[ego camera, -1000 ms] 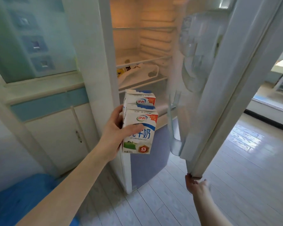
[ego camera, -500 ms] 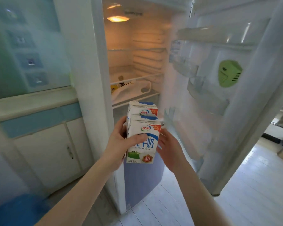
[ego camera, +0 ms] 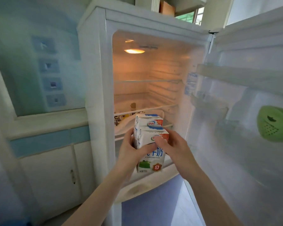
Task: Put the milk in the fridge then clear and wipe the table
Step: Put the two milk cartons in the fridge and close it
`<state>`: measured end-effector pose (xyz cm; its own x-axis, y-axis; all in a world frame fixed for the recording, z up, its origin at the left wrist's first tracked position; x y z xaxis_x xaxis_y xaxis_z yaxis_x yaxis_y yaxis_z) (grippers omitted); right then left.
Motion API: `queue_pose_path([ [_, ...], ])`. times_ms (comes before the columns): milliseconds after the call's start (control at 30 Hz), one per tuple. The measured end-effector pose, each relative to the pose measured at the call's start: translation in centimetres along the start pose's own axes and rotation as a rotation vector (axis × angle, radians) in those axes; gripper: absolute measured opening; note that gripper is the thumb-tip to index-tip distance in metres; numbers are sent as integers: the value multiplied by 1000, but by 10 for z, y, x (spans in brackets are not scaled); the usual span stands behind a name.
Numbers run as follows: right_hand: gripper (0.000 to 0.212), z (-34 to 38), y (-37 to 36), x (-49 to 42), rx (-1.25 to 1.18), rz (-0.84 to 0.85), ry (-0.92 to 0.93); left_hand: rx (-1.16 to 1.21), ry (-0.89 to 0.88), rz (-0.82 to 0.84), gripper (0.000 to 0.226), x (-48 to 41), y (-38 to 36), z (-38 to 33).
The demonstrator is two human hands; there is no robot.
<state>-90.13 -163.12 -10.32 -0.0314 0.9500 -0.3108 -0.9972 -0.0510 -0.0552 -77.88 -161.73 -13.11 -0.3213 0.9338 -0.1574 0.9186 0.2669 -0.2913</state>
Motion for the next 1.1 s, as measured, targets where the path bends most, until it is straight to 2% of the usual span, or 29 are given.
queue_pose_path([
  [167,16,-12,3,-46,25,33,10,-53,-28,-94,80,-34,-12,10],
  [267,24,-24,4,-71,-17,44,-23,-78,-39,-113,78,-53,-16,15],
  [467,26,-47,-6,-111,-53,123,-70,-74,-15,-49,81,-86,-15,21],
  [667,36,-65,-16,-151,-110,209,-116,-138,-42,-110,27,-135,-3,29],
  [867,37,-74,-18,-201,-101,214,-77,-218,-137,-218,25,-183,8,19],
  [967,57,-74,-8,-225,-120,163,-61,-189,-125,-246,28,-198,12,19],
  [1100,49,-72,-1,-256,-138,108,-48,-152,-127,-269,35,-213,14,15],
])
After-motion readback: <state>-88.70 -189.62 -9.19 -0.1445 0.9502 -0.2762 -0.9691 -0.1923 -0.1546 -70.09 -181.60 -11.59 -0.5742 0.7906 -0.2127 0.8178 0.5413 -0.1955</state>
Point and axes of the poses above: each hand's wrist, its own x-axis away from the middle knuckle, its own y-axis out of the back of the hand, z = x × y, the point moved 9 cm from there along -x, towards the middle knuckle, and after that the axes turned 13 degrees about -z, right-handed, at the moved point
